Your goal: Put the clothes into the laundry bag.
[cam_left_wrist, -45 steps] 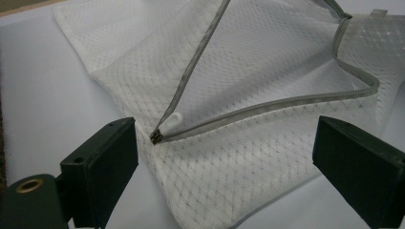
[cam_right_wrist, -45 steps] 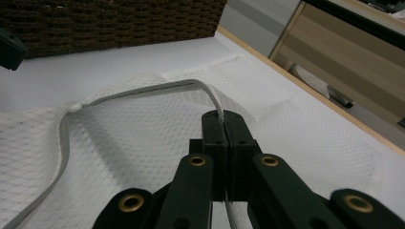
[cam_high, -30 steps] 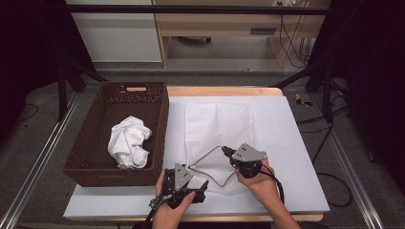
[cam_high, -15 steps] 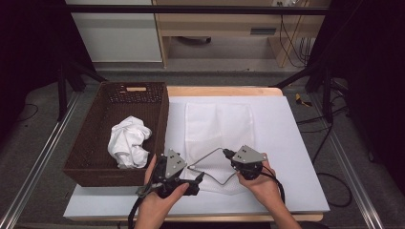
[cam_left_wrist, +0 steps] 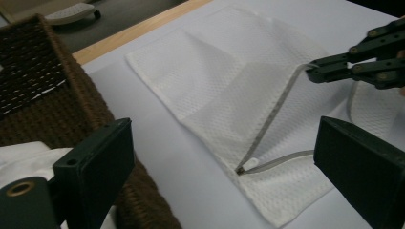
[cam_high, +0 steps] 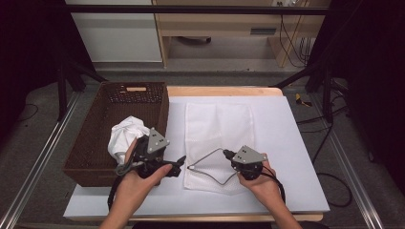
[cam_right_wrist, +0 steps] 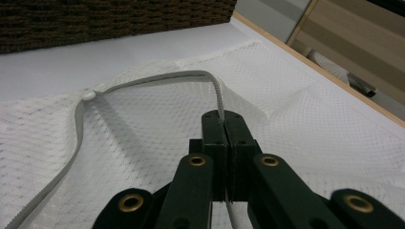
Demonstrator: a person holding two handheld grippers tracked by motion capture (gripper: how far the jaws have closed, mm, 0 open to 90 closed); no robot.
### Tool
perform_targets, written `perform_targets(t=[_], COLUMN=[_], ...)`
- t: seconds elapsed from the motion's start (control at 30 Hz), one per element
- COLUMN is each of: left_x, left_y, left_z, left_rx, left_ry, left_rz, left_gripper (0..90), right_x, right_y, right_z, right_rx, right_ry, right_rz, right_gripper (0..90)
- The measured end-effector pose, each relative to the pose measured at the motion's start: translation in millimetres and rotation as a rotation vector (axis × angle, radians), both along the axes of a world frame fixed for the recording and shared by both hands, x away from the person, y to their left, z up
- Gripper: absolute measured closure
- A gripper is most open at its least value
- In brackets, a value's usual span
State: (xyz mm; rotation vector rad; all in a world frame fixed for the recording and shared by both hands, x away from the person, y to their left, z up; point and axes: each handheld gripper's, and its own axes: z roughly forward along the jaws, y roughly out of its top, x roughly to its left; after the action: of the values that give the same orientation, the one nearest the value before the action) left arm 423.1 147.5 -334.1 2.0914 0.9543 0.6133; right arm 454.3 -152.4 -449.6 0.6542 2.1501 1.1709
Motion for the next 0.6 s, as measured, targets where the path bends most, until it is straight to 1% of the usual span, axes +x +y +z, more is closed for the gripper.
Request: perform_targets(t=[0.1,0.13,0.17,0.2,0.27,0.4,0.43,0.47,0.53,0.6], left_x=[7.6,11.2,11.2,15.0,16.9,27.3,31.5,34.3,42.4,52.5], left_y=[10.4,15.9,15.9,21.8,24.6,37.1,40.8,43.2,48.8,54.6], left_z=[6.1,8.9,8.9,12.0,13.1,17.4,18.4,19.1,20.0,19.1], left_rx=[0.008,0.022,0.022,0.041,0.043,0.070,0.081,0.091,0.094,0.110], left_ry=[0.023,0.029,0.029,0.035,0.042,0.067,0.076,0.084,0.111,0.137], left_rz=[0.021,0.036,0.036,0.047,0.057,0.097,0.113,0.117,0.134,0.151], left_gripper=[6.7,6.7,6.7,6.7,6.7,6.7,6.7,6.7,6.7,6.7], right_x=[-0.4,-0.5,-0.5,-0.5,-0.3,-0.1,-0.3,-0.3,-0.3,-0.2], right_y=[-0.9,-1.4,-1.6,-1.8,-2.1,-2.6,-3.0,-3.0,-3.7,-4.4], right_z=[-0.2,-0.1,0.0,0.0,-0.2,-0.9,-1.3,-1.3,-1.7,-1.7], right_rx=[-0.001,-0.001,-0.002,-0.002,-0.002,-0.004,-0.006,-0.006,-0.008,-0.007], right_ry=[0.001,0.002,0.002,0.002,0.003,0.005,0.007,0.007,0.009,0.011], right_rz=[0.000,-0.003,-0.003,-0.003,-0.002,-0.003,-0.004,-0.004,-0.004,-0.005], right_gripper=[89.3,89.3,89.3,89.3,89.3,89.4,89.3,89.3,89.3,89.3])
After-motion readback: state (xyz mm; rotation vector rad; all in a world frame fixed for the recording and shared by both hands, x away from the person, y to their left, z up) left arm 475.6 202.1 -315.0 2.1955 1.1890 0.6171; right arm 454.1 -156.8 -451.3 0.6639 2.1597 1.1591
